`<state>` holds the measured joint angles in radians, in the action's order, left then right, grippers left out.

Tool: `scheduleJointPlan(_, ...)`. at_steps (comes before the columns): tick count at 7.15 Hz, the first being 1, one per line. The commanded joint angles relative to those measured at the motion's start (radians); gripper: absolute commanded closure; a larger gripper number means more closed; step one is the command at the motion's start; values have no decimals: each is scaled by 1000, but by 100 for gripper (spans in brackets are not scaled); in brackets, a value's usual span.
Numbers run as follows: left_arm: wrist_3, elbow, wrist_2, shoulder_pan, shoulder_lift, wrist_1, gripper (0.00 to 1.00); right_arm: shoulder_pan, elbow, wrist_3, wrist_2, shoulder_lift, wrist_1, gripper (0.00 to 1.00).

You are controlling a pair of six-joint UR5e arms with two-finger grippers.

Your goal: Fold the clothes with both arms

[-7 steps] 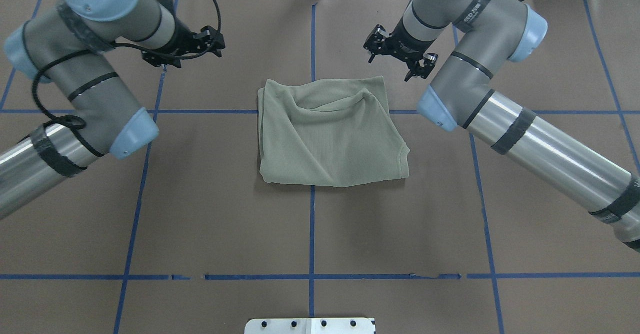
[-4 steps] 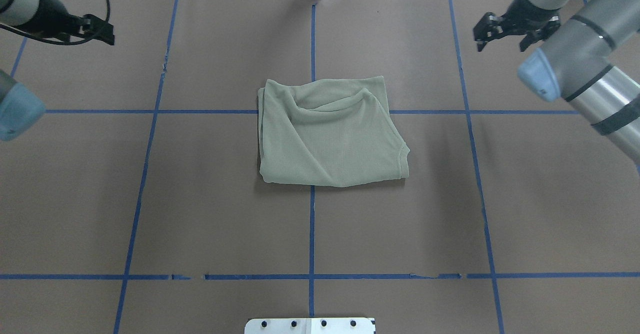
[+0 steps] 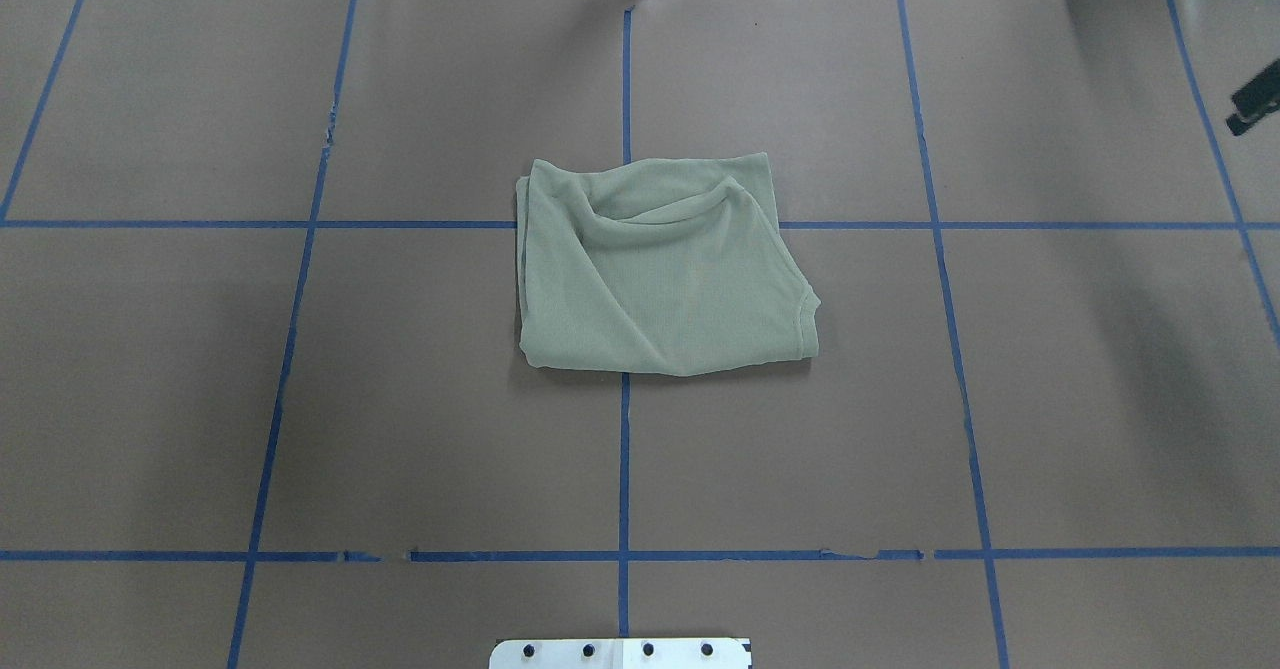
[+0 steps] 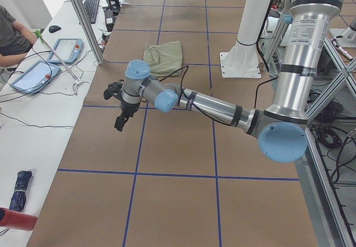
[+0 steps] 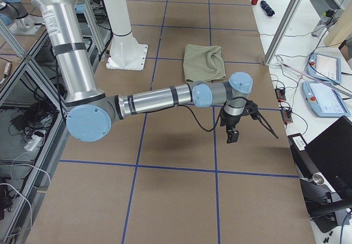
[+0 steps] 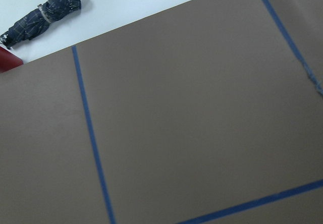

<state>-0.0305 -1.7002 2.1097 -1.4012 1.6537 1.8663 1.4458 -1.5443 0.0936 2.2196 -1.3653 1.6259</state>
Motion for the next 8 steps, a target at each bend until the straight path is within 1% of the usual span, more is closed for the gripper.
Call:
scheduleJointPlan(1, 133, 5, 41, -89, -122, 1, 0, 123, -2, 225, 30, -162, -4, 0)
scheduleJointPlan(2, 130, 1, 58, -119, -150, 14, 0, 157, 0, 233, 114, -204, -12, 0)
scheduleJointPlan(3, 129, 22, 56, -137, -143, 19, 0, 186, -20, 229, 124, -209, -12, 0)
scheduleJointPlan(4, 129, 63, 47, -137, -131, 60, 0, 197, -34, 239, 117, -221, -12, 0)
scheduleJointPlan(5, 124, 66, 46, -139, -141, 88, 0, 197, -31, 229, 114, -236, -12, 0)
scheduleJointPlan(6, 133, 56, 58, -142, -149, 86, 0, 197, -23, 224, 112, -239, -11, 0)
scheduleJointPlan(7, 124, 66, 108, -142, -149, 71, 0, 197, -17, 221, 112, -245, -8, 0)
scheduleJointPlan(8, 124, 63, 152, -142, -150, -8, 0, 197, -16, 219, 115, -250, -6, 0)
